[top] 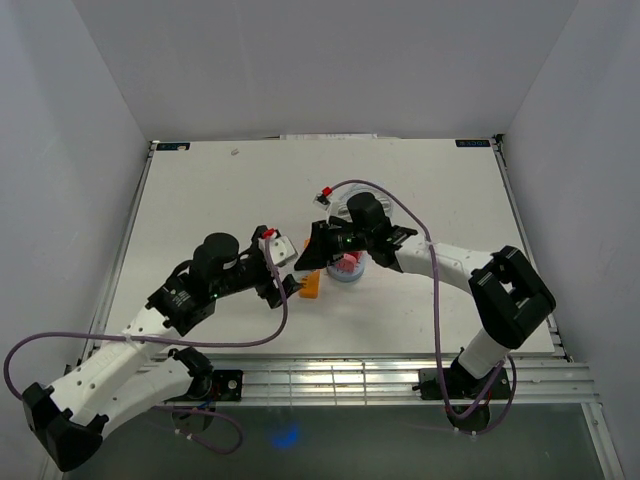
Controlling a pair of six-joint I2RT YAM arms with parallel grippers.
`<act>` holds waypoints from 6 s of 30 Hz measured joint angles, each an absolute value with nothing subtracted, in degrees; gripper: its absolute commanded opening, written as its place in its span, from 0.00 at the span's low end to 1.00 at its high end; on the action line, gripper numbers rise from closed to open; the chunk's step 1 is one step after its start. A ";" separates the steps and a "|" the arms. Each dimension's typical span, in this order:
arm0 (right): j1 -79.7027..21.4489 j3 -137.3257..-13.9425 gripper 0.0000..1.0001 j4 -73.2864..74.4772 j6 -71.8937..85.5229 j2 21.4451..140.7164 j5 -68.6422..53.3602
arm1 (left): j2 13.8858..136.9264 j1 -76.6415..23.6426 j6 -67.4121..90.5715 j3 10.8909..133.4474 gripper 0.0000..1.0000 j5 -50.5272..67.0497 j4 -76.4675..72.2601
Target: Insert the plug
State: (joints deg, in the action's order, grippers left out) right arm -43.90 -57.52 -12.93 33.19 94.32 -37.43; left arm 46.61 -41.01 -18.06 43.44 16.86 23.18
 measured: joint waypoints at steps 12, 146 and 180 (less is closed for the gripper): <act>-37.80 -51.37 0.08 -13.85 29.39 82.21 -38.41 | 52.58 -40.69 5.91 51.62 0.98 12.01 19.90; -28.34 -29.45 0.77 -17.10 31.05 55.61 -13.43 | 89.25 -40.27 -34.17 77.76 0.00 8.95 54.63; -26.30 -27.77 0.74 -11.94 31.27 47.97 -4.23 | 108.16 -45.67 -43.77 91.26 0.00 -3.20 63.46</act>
